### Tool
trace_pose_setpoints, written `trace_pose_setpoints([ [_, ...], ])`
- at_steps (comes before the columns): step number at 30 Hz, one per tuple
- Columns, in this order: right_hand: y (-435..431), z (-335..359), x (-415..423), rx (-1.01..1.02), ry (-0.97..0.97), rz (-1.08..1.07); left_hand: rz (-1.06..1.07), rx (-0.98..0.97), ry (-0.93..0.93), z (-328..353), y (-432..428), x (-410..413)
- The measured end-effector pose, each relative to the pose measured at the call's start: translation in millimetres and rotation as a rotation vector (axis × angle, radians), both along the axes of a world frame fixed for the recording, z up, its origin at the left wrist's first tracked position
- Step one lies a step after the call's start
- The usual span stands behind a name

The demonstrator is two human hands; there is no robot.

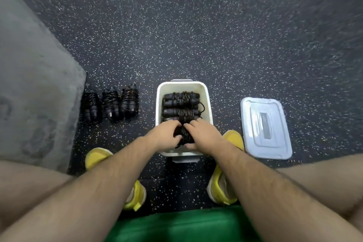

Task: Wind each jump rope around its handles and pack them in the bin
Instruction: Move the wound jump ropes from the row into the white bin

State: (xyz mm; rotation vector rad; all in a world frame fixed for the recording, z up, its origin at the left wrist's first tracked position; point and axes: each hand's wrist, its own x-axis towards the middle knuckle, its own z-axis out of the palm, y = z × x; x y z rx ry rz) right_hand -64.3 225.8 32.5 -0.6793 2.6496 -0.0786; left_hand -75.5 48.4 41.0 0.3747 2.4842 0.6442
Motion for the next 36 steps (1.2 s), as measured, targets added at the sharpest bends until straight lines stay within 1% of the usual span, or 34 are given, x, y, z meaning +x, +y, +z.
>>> trace_pose_setpoints([
  [4,-5,-9,-6,0.011,-0.031,-0.008,-0.123,-0.091,0.049,-15,-1,3],
  [8,-3,-18,-7,-0.005,-0.031,-0.032,-0.141,-0.184,0.112,-31,2,6],
  [11,-5,-23,-7,-0.015,0.012,-0.039,-0.154,-0.263,0.21,-41,9,8],
  [13,-13,-24,-8,-0.004,0.036,-0.048,-0.132,-0.31,0.239,-43,12,8],
  [18,-27,-29,-5,0.021,0.08,-0.105,-0.108,-0.344,0.27,-43,18,6],
  [22,-21,-26,-11,-0.013,0.035,-0.115,-0.123,-0.295,0.253,-44,15,3],
  [25,-13,-16,-17,-0.057,0.022,-0.077,-0.07,-0.17,0.217,-41,7,3],
  [28,-16,-3,-24,-0.118,0.112,-0.097,0.106,0.041,0.247,-32,-3,2],
  [30,-27,5,-29,-0.154,0.212,-0.102,0.235,0.119,0.297,-22,-11,-4],
  [33,-56,11,-39,-0.163,0.334,-0.071,0.32,0.133,0.351,-11,-28,-14],
  [36,-93,14,-51,-0.156,0.397,-0.005,0.373,0.092,0.399,-11,-53,-25],
])
